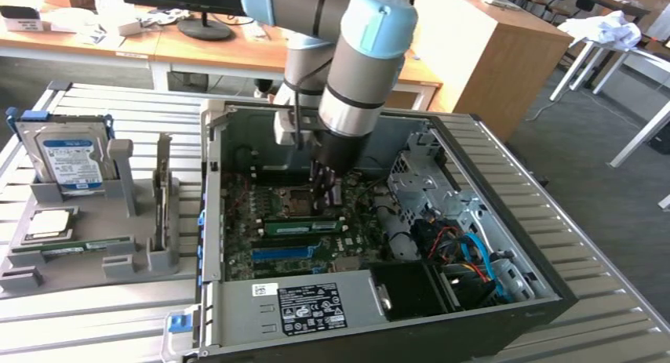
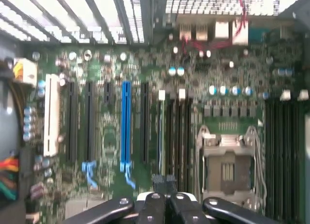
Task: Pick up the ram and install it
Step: 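Insert the ram into the slot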
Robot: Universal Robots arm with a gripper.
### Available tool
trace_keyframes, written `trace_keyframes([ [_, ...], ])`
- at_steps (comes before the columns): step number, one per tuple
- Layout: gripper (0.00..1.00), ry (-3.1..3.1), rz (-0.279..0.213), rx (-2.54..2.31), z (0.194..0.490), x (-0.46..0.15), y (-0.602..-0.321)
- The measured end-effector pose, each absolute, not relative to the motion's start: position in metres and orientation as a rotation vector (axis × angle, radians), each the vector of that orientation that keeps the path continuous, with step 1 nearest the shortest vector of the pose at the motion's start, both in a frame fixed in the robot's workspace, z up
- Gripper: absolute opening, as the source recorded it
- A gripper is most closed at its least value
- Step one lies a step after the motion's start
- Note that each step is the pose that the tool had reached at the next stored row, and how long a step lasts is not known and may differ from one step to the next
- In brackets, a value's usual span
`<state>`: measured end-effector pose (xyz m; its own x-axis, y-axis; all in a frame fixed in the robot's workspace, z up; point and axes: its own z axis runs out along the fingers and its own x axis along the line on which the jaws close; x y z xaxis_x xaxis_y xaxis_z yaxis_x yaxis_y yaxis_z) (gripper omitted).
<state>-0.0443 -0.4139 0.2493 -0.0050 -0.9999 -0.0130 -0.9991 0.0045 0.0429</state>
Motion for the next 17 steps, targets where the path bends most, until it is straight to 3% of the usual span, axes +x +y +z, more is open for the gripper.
trace_keyframes([
  [17, 0.1, -2.211, -0.064, 2.2, 0.255, 0.014, -0.414],
])
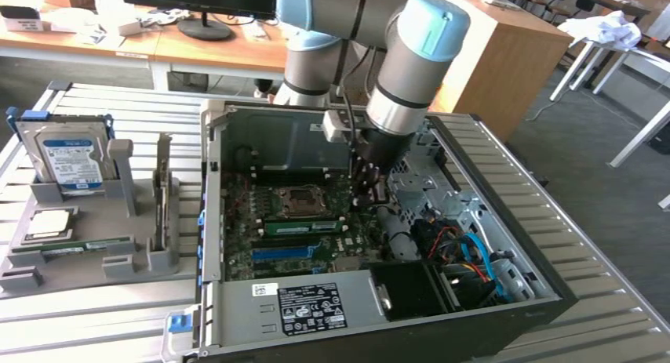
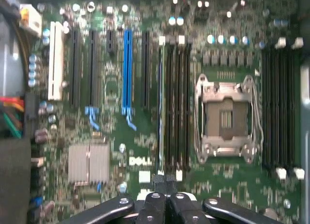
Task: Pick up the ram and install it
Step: 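Insert the ram into the slot, then press down the ram until it locks into place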
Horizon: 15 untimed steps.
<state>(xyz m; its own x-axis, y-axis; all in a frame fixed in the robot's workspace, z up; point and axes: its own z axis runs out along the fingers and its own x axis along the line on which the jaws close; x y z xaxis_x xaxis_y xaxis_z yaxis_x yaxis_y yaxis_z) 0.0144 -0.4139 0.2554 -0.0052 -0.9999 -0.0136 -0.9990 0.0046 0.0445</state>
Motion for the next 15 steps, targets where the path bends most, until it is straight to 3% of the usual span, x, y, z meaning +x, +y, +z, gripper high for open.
trace_keyframes([
  [15, 0.1, -2.211, -0.065, 2.201, 0.252, 0.017, -0.414],
])
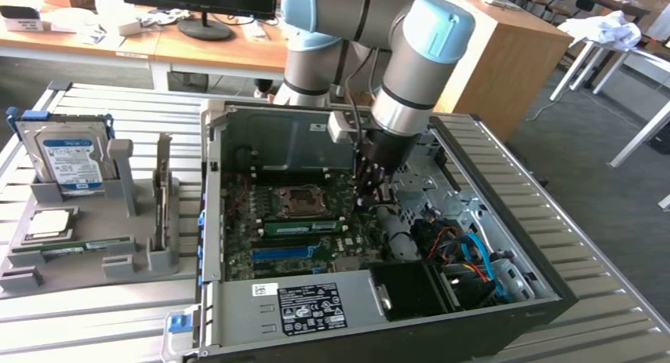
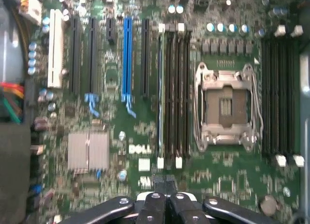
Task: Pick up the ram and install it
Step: 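Press down the ram until it locks into place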
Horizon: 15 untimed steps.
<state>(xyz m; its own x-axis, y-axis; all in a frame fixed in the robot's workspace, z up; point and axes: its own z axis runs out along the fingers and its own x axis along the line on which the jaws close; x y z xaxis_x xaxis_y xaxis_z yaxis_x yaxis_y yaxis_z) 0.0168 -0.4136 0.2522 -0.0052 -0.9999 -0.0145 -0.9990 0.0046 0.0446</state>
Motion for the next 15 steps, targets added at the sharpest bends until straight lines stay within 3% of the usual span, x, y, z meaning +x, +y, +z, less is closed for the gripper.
trace_keyframes([
  [15, 0.1, -2.211, -0.065, 2.201, 0.225, 0.002, -0.413],
])
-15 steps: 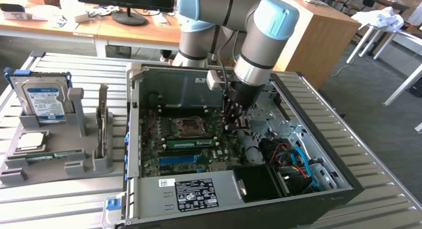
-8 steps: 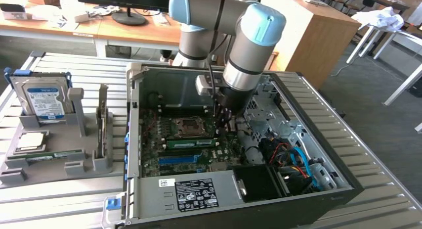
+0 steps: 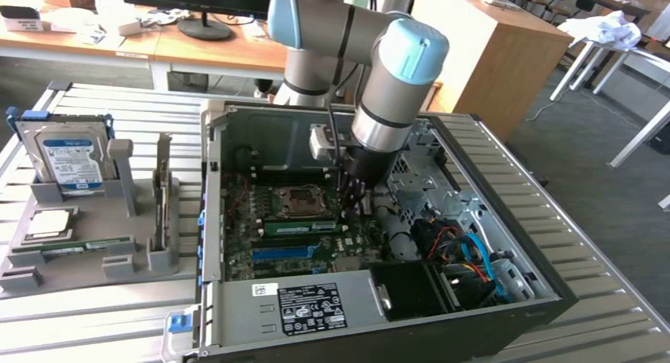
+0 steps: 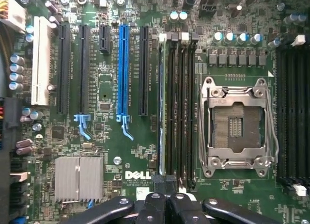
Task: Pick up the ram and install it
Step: 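Press down the ram until it locks into place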
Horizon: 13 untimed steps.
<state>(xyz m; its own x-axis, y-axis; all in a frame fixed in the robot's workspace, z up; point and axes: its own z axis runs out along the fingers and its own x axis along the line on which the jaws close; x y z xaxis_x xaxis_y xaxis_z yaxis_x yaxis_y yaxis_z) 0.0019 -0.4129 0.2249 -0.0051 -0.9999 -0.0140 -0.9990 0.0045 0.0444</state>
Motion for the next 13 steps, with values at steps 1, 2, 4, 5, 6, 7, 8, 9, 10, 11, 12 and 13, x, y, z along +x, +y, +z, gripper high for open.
trace_keyframes([
  [1, 0.1, -2.211, -0.064, 2.2, 0.223, 0.002, -0.413],
  [2, 0.1, -2.21, -0.063, 2.2, 0.222, 0.002, -0.413],
  [4, 0.1, -2.211, -0.063, 2.2, 0.221, 0.001, -0.413],
  [5, 0.1, -2.213, -0.062, 2.202, 0.222, 0.001, -0.413],
  [6, 0.1, -2.216, -0.061, 2.204, 0.225, 0.001, -0.413],
  [7, 0.1, -2.215, -0.059, 2.204, 0.229, 0.001, -0.413],
  [8, 0.1, -2.214, -0.057, 2.204, 0.233, 0.001, -0.413],
  [9, 0.1, -2.216, -0.055, 2.205, 0.235, -0.001, -0.413],
  [10, 0.1, -2.217, -0.052, 2.207, 0.235, -0.003, -0.413],
  [11, 0.1, -2.219, -0.049, 2.208, 0.235, -0.008, -0.413],
  [12, 0.1, -2.22, -0.049, 2.209, 0.235, -0.012, -0.413],
  [13, 0.1, -2.221, -0.051, 2.21, 0.235, -0.017, -0.413],
])
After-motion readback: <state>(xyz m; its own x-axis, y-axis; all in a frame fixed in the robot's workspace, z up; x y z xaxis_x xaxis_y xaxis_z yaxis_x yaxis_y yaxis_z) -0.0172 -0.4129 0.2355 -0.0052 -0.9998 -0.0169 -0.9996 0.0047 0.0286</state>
